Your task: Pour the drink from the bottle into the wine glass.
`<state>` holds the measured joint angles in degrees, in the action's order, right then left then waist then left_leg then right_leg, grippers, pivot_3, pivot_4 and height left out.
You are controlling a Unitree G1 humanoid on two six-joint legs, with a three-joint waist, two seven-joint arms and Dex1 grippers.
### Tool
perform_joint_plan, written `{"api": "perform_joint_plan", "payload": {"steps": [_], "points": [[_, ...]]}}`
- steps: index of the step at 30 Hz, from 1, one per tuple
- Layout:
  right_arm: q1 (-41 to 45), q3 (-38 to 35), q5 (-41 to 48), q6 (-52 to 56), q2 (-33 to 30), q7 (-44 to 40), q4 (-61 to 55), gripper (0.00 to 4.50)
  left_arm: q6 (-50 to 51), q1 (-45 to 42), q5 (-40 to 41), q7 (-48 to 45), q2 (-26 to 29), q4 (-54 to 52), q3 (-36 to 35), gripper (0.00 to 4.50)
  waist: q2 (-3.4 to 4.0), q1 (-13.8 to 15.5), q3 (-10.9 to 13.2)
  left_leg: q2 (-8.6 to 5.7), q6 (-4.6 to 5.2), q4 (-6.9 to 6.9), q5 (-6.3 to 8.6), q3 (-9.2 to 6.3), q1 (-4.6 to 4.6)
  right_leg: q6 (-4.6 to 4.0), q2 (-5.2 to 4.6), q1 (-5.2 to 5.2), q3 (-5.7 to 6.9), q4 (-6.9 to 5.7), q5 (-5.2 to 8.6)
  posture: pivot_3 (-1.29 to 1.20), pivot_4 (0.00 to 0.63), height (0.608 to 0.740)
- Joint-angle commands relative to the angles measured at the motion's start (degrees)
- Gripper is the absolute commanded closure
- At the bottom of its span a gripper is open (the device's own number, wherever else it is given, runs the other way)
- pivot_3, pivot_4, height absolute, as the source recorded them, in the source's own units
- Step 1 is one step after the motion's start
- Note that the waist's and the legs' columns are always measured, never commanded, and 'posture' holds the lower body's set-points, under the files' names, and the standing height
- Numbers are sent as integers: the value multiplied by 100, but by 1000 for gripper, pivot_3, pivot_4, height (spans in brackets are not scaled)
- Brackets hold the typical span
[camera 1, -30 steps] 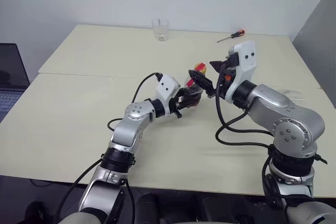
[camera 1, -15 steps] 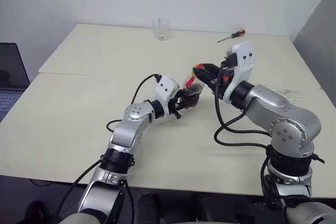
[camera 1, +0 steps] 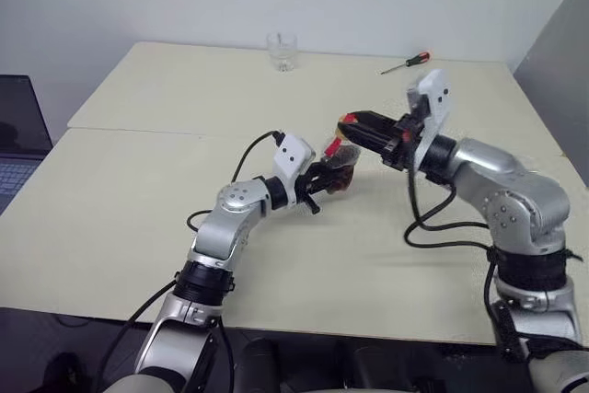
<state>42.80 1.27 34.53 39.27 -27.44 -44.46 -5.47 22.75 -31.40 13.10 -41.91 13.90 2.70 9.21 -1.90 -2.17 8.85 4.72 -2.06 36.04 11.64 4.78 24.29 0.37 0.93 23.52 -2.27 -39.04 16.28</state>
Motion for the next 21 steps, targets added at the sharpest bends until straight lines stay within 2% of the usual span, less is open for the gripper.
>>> {"api": "perform_joint_plan", "payload": {"steps": [1, 3, 7, 10, 13, 18, 21], "points": [[691, 438, -341, -1167, -170, -2181, 1694, 3338, -13, -191, 271, -122, -112, -510, -19, 3833, 2, 1, 6, 0, 1, -3, 0, -1, 0, -2, 1, -1, 6, -1, -1, 0, 150, 740], [905, 695, -620, -1669, -245, -3013, 2372, 3338, 0, -185, 275, -118, -136, -519, 3, 3854, 5, 33, 9, 1, 1, -3, -1, -2, -1, -4, 3, -1, 11, -1, -2, 0, 150, 740], [1548, 818, -1221, -2446, -51, -3361, 3700, 3338, -20, -180, 253, -161, -97, -524, 16, 3861, 14, 30, 17, 1, 1, -2, -1, 1, 6, -13, 1, 3, 2, 2, -6, 0, 150, 740], [1711, 604, -1152, -2116, -75, -3262, 3832, 3338, -8, -199, 266, -140, -73, -489, -46, 3862, 19, 47, 20, 2, 0, -1, -1, 1, 7, -13, -3, 4, 2, 2, -6, 0, 150, 740], [1561, 395, -952, -1770, -231, -3218, 3422, 3338, -27, -169, 235, -136, -49, -460, -45, 3862, 25, 66, 24, 3, -2, -2, -1, 1, 11, -10, -9, 4, 4, 3, -4, 0, 150, 740], [1114, -153, -418, -810, -410, -2638, 2106, 1600, -8, -142, 259, -187, -45, -458, -41, 3863, 28, 108, 26, -2, -3, 4, -2, 2, 18, -8, -22, 4, 6, 4, -4, 0, 150, 740], [609, -766, 153, -174, -606, -2056, 812, 516, -54, -190, 259, -332, 48, -350, -37, 3864, 36, 116, 31, -3, -3, 3, -2, 0, 18, -7, -23, 5, 9, 1, -4, 0, 150, 740]]}}
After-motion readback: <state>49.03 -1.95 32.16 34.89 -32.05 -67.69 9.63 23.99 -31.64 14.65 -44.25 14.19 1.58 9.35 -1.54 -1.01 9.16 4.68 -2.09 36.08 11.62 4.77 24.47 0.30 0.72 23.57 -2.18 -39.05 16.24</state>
